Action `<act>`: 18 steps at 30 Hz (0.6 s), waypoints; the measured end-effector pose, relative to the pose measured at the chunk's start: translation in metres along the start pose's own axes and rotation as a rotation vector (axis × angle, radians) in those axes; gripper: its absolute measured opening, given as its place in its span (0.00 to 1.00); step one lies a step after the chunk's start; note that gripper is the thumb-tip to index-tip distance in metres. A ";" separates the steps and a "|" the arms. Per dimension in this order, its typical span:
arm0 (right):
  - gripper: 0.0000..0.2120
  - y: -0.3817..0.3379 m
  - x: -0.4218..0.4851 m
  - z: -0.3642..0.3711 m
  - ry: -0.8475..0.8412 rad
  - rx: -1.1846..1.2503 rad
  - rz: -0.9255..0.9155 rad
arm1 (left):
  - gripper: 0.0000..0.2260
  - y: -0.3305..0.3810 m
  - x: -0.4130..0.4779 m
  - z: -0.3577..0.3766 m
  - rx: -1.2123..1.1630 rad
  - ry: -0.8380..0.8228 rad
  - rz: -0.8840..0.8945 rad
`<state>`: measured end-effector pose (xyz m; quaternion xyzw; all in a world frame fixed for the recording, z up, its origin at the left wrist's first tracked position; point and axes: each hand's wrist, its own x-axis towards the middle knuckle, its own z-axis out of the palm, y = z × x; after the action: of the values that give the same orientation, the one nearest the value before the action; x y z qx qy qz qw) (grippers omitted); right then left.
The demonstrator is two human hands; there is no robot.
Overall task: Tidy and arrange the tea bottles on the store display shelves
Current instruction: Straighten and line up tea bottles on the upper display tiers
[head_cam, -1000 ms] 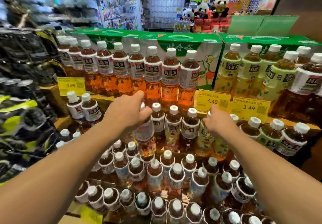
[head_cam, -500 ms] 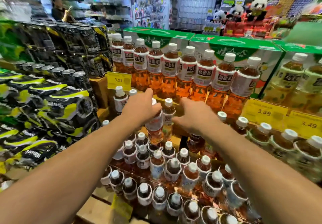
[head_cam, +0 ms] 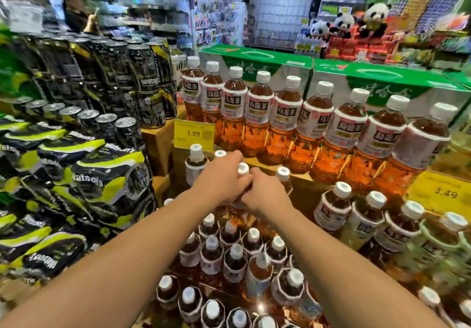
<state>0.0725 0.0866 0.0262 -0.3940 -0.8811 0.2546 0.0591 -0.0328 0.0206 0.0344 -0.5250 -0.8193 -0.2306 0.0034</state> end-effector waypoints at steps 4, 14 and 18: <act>0.16 0.002 0.022 0.016 0.082 0.085 0.105 | 0.11 -0.012 0.026 0.013 -0.070 -0.044 0.053; 0.25 0.002 0.041 0.034 0.075 0.037 0.196 | 0.08 -0.026 0.054 0.037 -0.050 -0.126 0.019; 0.32 -0.003 0.025 0.028 0.080 0.003 0.116 | 0.12 -0.025 0.054 0.031 0.064 -0.091 0.070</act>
<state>0.0449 0.0914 0.0016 -0.4543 -0.8533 0.2431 0.0799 -0.0712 0.0705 0.0112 -0.5627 -0.8068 -0.1797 -0.0090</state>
